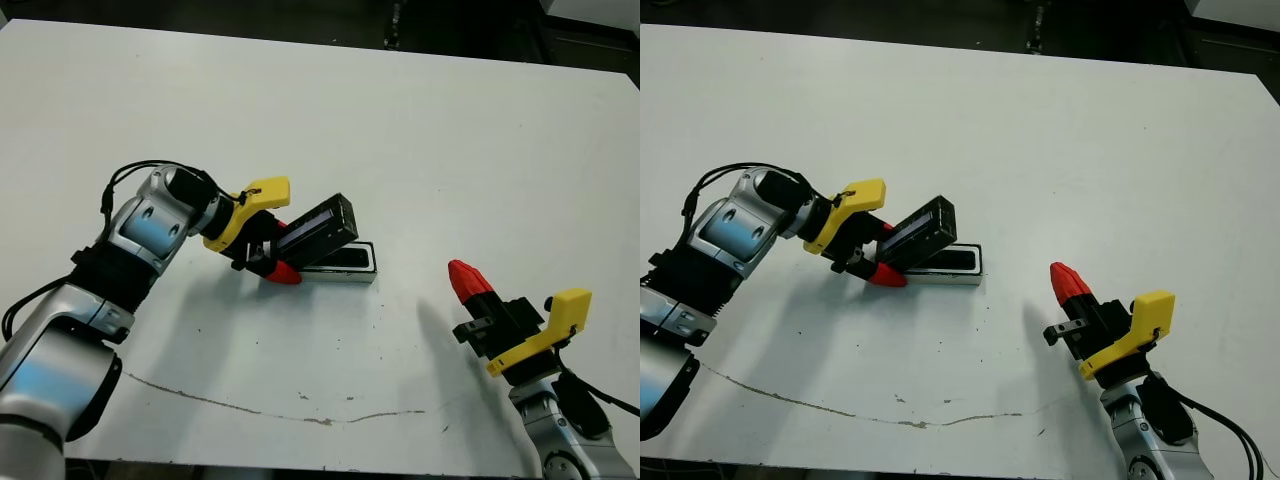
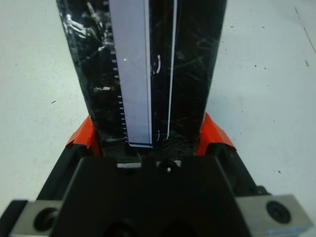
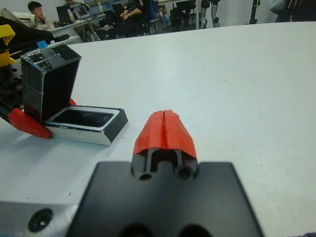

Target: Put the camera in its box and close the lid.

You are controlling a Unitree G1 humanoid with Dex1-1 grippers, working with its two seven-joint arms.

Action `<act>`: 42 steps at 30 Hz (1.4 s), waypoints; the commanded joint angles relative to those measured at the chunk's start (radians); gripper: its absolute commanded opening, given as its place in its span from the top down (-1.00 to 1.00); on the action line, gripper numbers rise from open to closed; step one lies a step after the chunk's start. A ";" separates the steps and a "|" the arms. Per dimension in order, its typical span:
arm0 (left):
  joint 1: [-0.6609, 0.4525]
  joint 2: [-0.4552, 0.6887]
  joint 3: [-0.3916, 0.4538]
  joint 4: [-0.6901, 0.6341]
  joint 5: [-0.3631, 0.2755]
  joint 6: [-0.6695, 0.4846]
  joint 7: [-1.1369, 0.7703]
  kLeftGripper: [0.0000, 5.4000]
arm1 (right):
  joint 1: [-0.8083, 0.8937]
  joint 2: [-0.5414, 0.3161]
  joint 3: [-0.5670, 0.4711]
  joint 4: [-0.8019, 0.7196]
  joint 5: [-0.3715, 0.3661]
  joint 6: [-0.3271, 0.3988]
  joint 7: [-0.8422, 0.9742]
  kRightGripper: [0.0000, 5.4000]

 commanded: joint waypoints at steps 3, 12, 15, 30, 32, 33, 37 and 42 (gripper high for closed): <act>0.015 -0.058 -0.023 -0.023 -0.016 -0.015 -0.015 -0.17 | 0.008 -0.010 -0.003 -0.001 0.006 0.019 -0.006 1.00; 0.007 -0.048 -0.021 -0.039 -0.017 0.009 -0.041 -0.17 | 0.007 -0.005 0.004 0.004 -0.004 0.006 -0.007 1.00; 0.001 -0.045 -0.030 -0.052 -0.014 0.019 -0.047 -0.17 | 0.004 -0.006 0.003 0.005 0.002 0.011 -0.006 1.00; 0.001 -0.092 -0.069 -0.072 0.039 0.025 0.058 -0.41 | 0.002 -0.010 0.003 -0.002 -0.005 0.011 -0.013 1.00; 0.010 -0.092 -0.074 -0.081 0.052 0.017 0.086 -0.51 | 0.004 -0.006 0.003 -0.001 -0.006 0.007 -0.015 1.00; 0.014 -0.093 -0.073 -0.087 0.055 0.029 0.097 -0.57 | 0.003 -0.005 0.002 0.003 -0.003 0.003 -0.010 1.00; 0.027 -0.094 -0.066 -0.117 0.050 0.098 0.127 -0.77 | 0.003 -0.011 0.001 0.003 -0.006 0.001 -0.006 1.00; 0.042 -0.090 -0.063 -0.146 0.041 0.122 0.143 -0.99 | 0.001 -0.007 0.000 0.009 0.001 -0.004 -0.001 1.00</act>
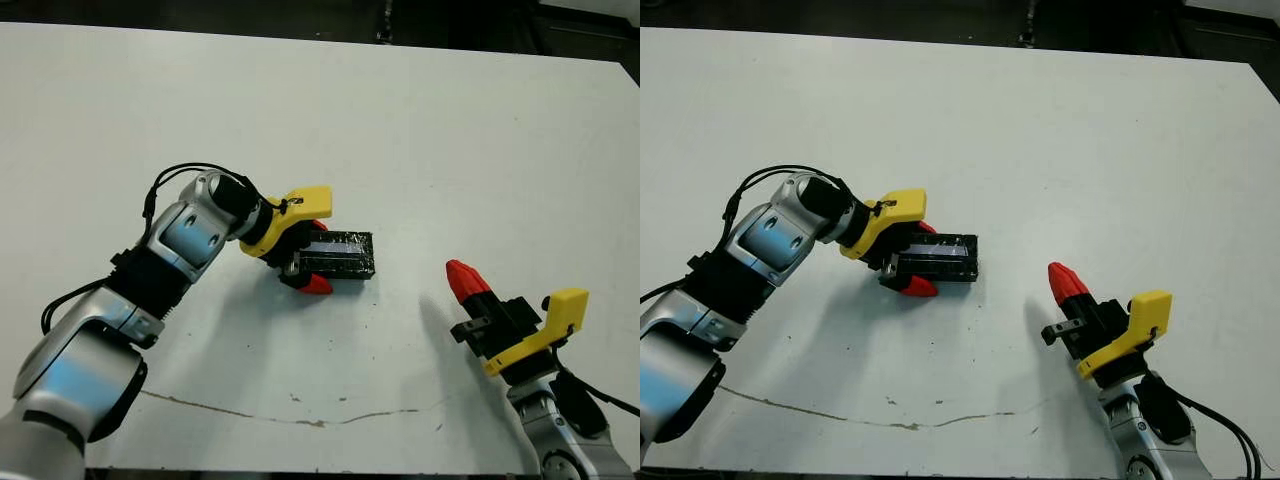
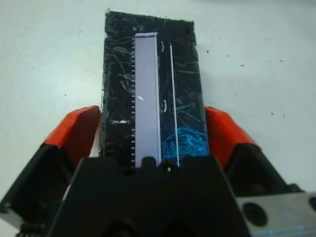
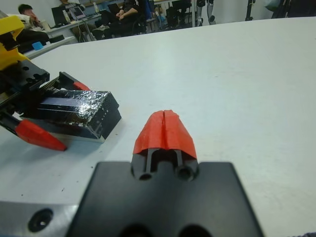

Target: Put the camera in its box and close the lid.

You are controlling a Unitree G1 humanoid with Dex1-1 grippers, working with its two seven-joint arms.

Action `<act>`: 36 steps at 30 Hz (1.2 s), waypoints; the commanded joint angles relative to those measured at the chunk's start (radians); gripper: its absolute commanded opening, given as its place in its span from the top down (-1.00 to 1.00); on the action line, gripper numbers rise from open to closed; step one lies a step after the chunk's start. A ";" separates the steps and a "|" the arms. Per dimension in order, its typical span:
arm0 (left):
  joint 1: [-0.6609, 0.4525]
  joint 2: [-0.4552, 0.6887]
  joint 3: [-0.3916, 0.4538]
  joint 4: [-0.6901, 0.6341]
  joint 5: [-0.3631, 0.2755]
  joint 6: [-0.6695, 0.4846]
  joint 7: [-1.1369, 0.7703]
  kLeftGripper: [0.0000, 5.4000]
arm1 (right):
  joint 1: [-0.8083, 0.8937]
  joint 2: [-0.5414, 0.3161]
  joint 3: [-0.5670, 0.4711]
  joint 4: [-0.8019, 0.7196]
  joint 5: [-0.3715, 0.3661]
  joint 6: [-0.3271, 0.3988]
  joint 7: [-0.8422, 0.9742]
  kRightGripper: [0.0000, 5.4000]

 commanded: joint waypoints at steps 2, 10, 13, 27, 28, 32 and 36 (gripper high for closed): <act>0.032 -0.003 -0.015 -0.018 -0.002 0.018 0.010 -0.99 | 0.004 -0.006 -0.008 0.008 0.007 0.003 0.000 1.00; 0.036 0.000 -0.019 -0.021 0.001 0.002 0.018 -0.99 | 0.007 -0.010 -0.005 0.009 0.004 0.001 0.000 1.00; 0.033 -0.001 -0.016 -0.022 -0.002 0.012 0.019 -0.99 | 0.006 -0.009 -0.006 0.013 0.010 -0.001 0.006 1.00; 0.049 0.046 0.035 -0.003 -0.005 -0.074 0.053 -0.99 | 0.012 -0.010 -0.003 -0.002 0.022 0.022 -0.003 1.00; 0.052 0.053 0.043 0.000 -0.009 -0.077 0.054 -0.99 | 0.012 -0.011 -0.003 -0.003 0.022 0.023 -0.003 1.00; 0.068 0.090 0.065 -0.008 -0.002 -0.088 0.064 -0.99 | 0.011 -0.012 -0.003 0.000 0.020 0.020 -0.001 1.00; 0.084 0.128 0.089 -0.017 -0.010 -0.050 0.066 -0.99 | 0.011 -0.012 -0.002 0.001 0.019 0.018 0.002 1.00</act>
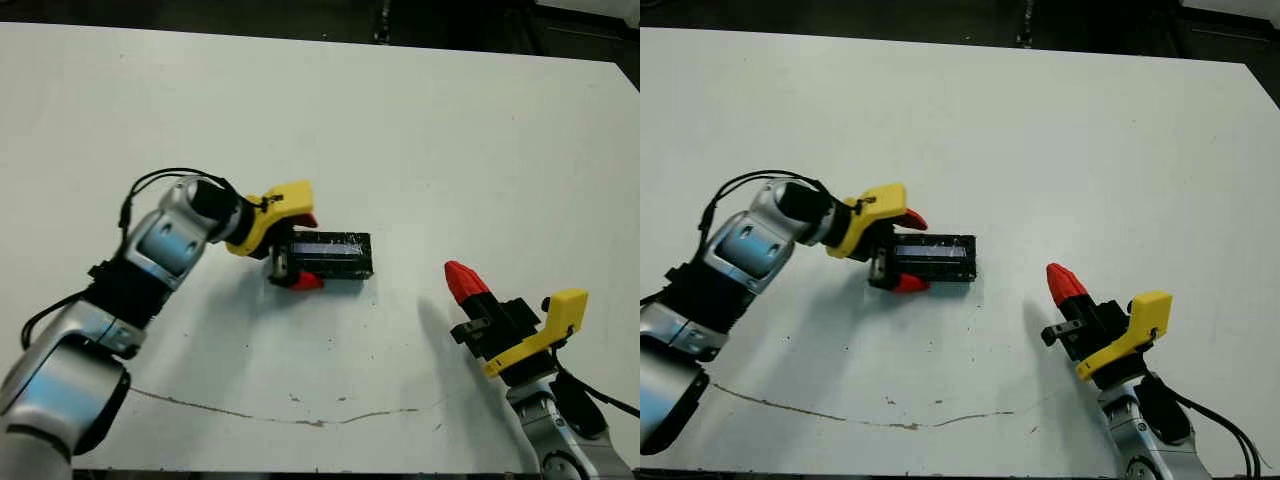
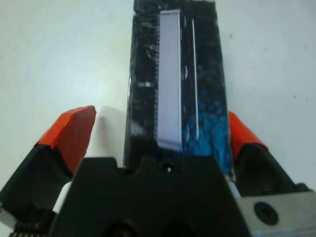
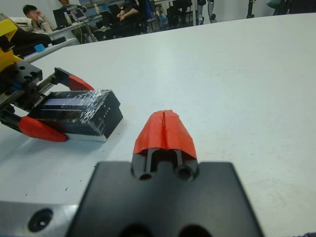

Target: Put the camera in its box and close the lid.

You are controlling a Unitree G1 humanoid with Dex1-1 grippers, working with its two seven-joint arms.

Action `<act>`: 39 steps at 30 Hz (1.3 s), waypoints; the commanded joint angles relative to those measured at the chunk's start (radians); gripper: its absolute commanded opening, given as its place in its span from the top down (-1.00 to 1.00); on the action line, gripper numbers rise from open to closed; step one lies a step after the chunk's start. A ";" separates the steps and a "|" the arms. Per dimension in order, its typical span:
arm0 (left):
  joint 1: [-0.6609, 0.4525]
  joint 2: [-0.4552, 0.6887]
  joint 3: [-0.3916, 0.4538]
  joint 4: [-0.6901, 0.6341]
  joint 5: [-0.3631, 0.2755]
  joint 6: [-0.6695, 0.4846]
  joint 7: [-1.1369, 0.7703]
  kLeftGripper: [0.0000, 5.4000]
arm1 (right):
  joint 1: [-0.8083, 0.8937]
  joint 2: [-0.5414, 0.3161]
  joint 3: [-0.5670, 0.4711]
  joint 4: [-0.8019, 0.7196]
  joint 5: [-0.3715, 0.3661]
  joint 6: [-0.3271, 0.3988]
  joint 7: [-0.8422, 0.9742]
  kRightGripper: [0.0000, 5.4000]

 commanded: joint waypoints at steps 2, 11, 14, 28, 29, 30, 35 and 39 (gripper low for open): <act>0.034 0.055 0.031 -0.005 -0.009 0.061 0.001 -0.99 | 0.007 -0.012 -0.004 0.005 -0.003 0.001 0.004 1.00; 0.081 0.152 0.078 -0.094 -0.053 0.144 -0.018 -0.99 | 0.009 -0.014 -0.004 0.008 -0.013 -0.008 0.007 1.00; 0.112 0.190 0.104 -0.145 -0.072 0.160 -0.022 -0.99 | 0.009 -0.014 -0.006 0.009 -0.010 -0.004 0.007 1.00; 0.258 0.384 0.280 -0.246 -0.181 0.154 -0.023 -0.99 | 0.003 -0.014 -0.007 0.019 -0.011 -0.014 0.024 1.00; 0.269 0.393 0.315 -0.272 -0.193 0.181 0.004 -0.99 | 0.002 -0.013 -0.008 0.018 -0.008 -0.009 0.023 1.00; 0.280 0.397 0.348 -0.302 -0.204 0.206 0.033 -0.99 | 0.001 -0.012 -0.008 0.019 -0.004 -0.007 0.025 1.00; 0.370 0.195 0.582 -0.471 -0.341 0.267 0.330 -0.90 | -0.004 -0.011 -0.003 0.024 -0.006 -0.008 0.026 1.00; 0.437 -0.027 0.635 -0.617 -0.431 0.173 0.534 -0.67 | -0.007 -0.008 -0.001 0.022 -0.001 0.003 0.018 1.00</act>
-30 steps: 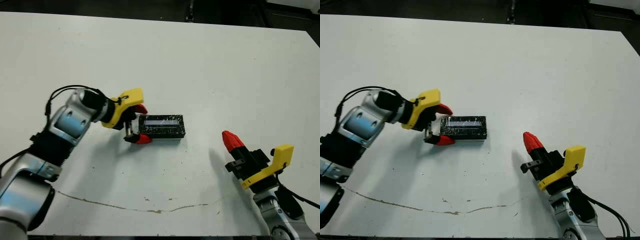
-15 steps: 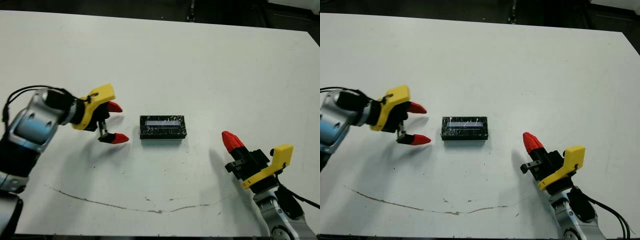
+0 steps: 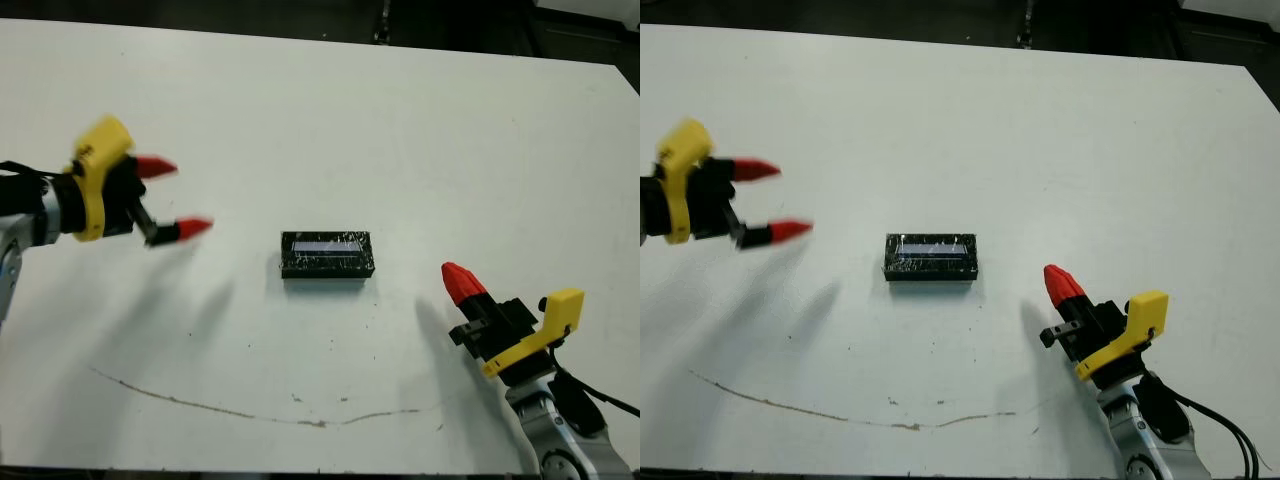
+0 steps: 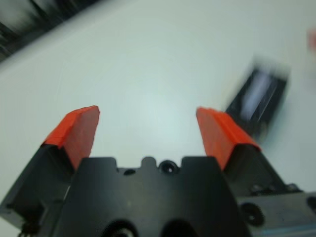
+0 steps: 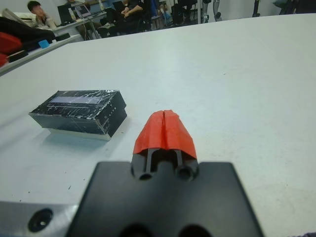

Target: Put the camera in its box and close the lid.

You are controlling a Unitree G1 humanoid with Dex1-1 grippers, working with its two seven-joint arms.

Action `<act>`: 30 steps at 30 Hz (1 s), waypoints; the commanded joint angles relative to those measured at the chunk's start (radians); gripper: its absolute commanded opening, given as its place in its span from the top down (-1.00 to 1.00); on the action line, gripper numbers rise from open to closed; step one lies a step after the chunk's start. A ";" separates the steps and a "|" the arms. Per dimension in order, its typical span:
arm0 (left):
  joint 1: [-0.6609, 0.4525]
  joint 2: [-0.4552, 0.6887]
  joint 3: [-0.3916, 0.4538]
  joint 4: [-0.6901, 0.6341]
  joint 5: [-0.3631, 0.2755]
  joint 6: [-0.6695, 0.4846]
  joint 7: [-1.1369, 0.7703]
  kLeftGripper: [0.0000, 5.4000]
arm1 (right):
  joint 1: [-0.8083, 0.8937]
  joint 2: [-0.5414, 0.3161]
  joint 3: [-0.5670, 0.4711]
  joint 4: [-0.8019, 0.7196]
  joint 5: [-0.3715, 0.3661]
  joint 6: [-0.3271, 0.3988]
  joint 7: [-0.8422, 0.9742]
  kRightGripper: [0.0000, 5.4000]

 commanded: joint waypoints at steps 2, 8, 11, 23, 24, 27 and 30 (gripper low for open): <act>0.055 -0.186 0.003 -0.107 -0.084 -0.067 0.146 -0.56 | 0.001 -0.005 -0.003 0.005 0.001 0.008 -0.008 1.00; 0.070 -0.322 -0.159 -0.151 -0.082 -0.081 0.258 -0.22 | 0.004 -0.003 -0.001 -0.002 -0.007 0.007 -0.022 1.00; 0.073 -0.356 -0.227 -0.149 -0.073 -0.057 0.309 -0.08 | 0.005 -0.002 -0.001 -0.004 -0.007 0.010 -0.027 1.00; 0.040 -0.419 -0.385 -0.073 -0.016 0.060 0.423 0.60 | 0.016 0.005 0.011 -0.020 -0.022 0.014 -0.062 1.00; 0.035 -0.421 -0.384 -0.067 -0.019 0.074 0.424 0.66 | 0.016 0.007 0.012 -0.018 -0.020 0.012 -0.060 1.00; 0.026 -0.418 -0.386 -0.054 -0.014 0.120 0.438 0.84 | 0.017 0.013 0.012 -0.012 -0.008 0.005 -0.053 1.00; 0.024 -0.423 -0.371 -0.051 -0.019 0.181 0.469 0.99 | 0.015 0.011 0.011 -0.007 -0.006 -0.001 -0.040 1.00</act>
